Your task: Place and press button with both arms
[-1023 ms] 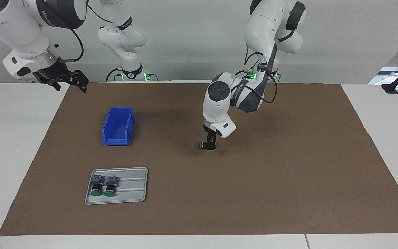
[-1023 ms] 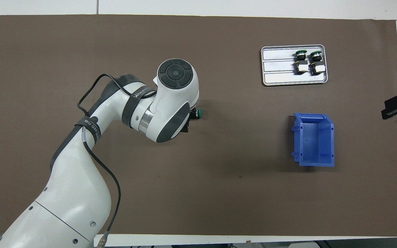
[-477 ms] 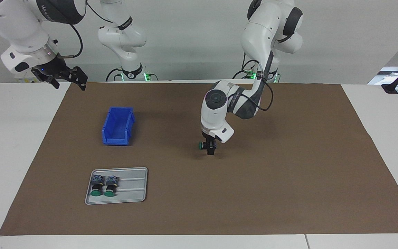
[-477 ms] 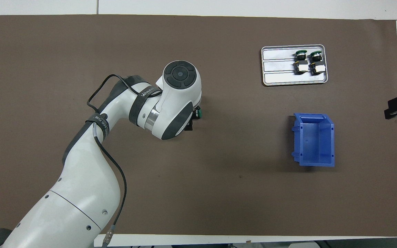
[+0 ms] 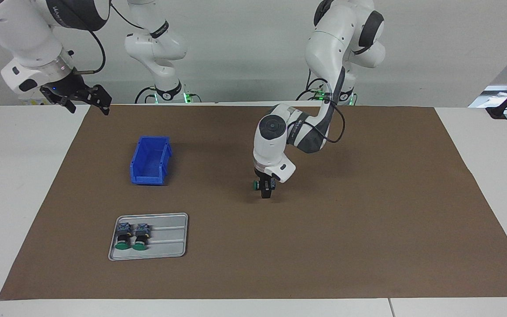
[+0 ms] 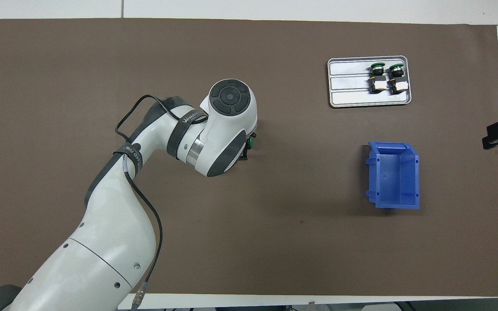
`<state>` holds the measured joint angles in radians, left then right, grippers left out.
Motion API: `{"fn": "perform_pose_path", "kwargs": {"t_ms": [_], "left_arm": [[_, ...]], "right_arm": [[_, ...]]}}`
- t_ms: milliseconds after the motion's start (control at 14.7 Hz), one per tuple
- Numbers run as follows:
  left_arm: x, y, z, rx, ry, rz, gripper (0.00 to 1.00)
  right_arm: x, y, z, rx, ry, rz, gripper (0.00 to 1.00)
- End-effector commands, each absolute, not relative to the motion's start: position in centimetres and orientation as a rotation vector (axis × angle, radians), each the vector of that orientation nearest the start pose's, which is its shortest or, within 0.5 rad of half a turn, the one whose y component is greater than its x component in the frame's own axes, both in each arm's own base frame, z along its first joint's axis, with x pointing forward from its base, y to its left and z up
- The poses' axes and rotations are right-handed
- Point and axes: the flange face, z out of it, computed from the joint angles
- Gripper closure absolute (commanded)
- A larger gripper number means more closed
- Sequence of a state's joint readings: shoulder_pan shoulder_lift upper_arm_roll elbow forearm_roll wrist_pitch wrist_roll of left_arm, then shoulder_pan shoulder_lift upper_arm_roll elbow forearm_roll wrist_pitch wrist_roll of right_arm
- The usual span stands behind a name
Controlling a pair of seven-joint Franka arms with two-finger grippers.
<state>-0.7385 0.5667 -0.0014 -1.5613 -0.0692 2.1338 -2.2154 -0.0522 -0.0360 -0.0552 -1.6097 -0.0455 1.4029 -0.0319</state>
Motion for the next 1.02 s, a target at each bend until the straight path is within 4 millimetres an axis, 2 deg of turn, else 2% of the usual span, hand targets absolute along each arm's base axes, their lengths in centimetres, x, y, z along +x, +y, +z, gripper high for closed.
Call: {"fn": "perform_pose_path", "kwargs": {"t_ms": [0,341,409,477,682,886,955], "left_arm": [[51.5,-47.9,31.3,-2.299,-2.199,0.086,0.14],[51.0,-47.6,30.3,-2.291,-2.178,0.083,0.14],[51.2,-47.7,30.6,-2.292,-2.187,0.088,0.14],[51.0,-47.8,30.4,-2.297,-2.184,0.082,0.19],[50.9,-47.8,30.2,-2.296,-2.177,0.082,0.47],[50.4,-48.2,30.2,-2.303,-2.166,0.086,0.61],[50.3,-48.3,30.1,-2.307,-2.162,0.085,0.69]], "right_arm": [[51.6,-6.4,61.5,-3.162,0.096,0.273,0.01],[51.6,-6.3,61.5,-3.162,0.094,0.273,0.01],[51.6,-6.3,61.5,-3.162,0.094,0.273,0.01],[51.6,-6.3,61.5,-3.162,0.094,0.273,0.01],[51.6,-6.3,61.5,-3.162,0.094,0.273,0.01],[51.6,-6.3,61.5,-3.162,0.094,0.273,0.01],[51.6,-6.3,61.5,-3.162,0.094,0.273,0.01]]}}
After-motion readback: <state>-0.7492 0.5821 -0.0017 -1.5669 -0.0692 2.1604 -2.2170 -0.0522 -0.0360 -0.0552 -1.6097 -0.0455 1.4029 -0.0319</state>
